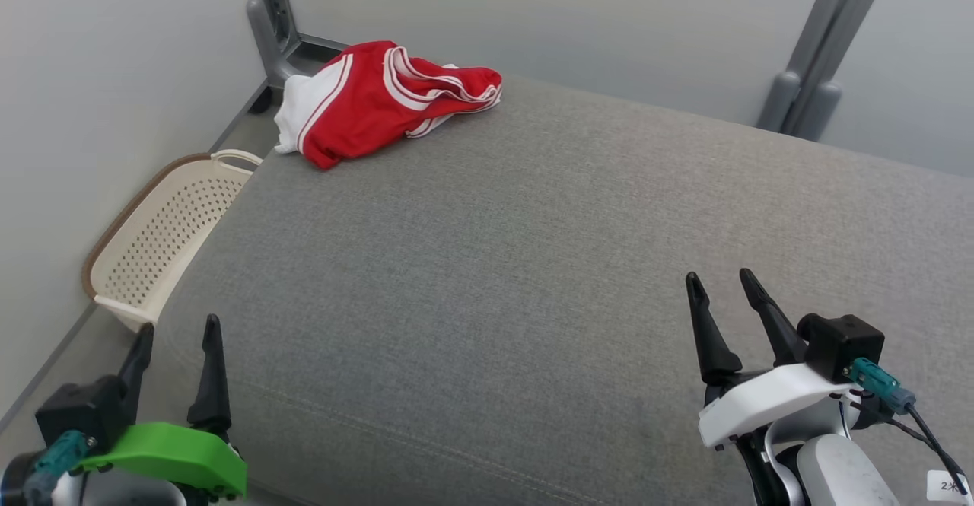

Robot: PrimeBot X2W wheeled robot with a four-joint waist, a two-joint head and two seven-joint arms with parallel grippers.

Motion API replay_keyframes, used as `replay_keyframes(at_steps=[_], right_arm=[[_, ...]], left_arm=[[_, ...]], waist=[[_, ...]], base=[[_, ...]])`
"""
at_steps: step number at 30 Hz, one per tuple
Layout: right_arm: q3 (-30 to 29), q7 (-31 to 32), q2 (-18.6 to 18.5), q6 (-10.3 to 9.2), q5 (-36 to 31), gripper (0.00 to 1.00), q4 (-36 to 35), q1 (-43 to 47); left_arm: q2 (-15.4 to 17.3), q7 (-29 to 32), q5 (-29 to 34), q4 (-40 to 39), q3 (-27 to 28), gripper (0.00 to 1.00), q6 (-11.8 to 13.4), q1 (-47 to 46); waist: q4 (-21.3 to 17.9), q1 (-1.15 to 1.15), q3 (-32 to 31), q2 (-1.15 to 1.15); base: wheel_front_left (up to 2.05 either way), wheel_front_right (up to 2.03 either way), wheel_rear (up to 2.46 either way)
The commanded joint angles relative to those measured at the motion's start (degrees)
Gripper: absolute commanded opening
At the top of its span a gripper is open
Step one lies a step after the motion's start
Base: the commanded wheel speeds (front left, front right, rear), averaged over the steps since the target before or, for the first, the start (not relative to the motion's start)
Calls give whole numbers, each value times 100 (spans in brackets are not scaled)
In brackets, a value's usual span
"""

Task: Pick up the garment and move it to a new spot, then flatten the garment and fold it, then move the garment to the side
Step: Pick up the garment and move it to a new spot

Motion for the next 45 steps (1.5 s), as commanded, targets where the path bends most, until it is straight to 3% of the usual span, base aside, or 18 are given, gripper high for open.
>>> replay_keyframes(at_steps=[1,9,20,34,45], right_arm=[[-58,37,-23,-2,-72,100,-55,-84],[-246,143,-25,-2,-237,100,-280,-260],[-790,244,-20,-2,-522,100,-853,-842],[-1290,446,-17,-2,-842,100,-1819,-2076],[-965,678,-17,-2,-1027,100,-2270,-2552]], left_arm=[[119,103,-87,12,80,100,-62,-215],[507,463,-347,142,461,100,-307,-912],[920,1308,-1168,827,1035,100,-960,-2581],[1344,1649,-1293,1185,1403,100,-1064,-3904],[1516,1710,-1247,1657,1464,100,-1146,-4567]], waist=[[-317,0,130,0],[-924,0,565,0],[-1907,0,1902,0],[-2597,0,3720,0],[-2829,0,4337,0]], base=[[0,0,0],[0,0,0],[0,0,0],[0,0,0],[0,0,0]])
